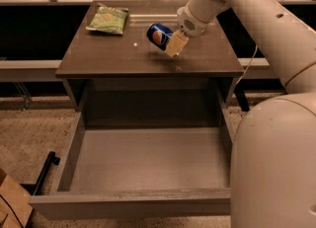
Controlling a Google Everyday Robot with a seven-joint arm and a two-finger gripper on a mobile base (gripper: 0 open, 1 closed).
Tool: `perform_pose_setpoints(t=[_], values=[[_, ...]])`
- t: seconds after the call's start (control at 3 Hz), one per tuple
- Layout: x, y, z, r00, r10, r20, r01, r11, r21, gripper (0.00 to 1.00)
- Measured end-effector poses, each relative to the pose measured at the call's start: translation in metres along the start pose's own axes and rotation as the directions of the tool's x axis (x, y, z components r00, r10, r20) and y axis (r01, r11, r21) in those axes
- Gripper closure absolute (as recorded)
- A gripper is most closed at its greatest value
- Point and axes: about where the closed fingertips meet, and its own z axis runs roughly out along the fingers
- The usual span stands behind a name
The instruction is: Pick pepsi can from top drawer and place on counter
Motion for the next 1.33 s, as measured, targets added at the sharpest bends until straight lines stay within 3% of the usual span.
perform_pose_setpoints(t=[0.33,0.67,1.33], values=[[-0.0001,0.0012,0.0053,1.0,-0.001,-0.003,0.001,1.0,-0.007,0.27],[-0.0001,0.0019,0.0085,1.0,-0.002,-0.005,0.001,0.9999,-0.01,0.04],[0.0,0.0024,0.0103,1.0,-0.002,-0.006,0.002,0.9999,-0.013,0.0]])
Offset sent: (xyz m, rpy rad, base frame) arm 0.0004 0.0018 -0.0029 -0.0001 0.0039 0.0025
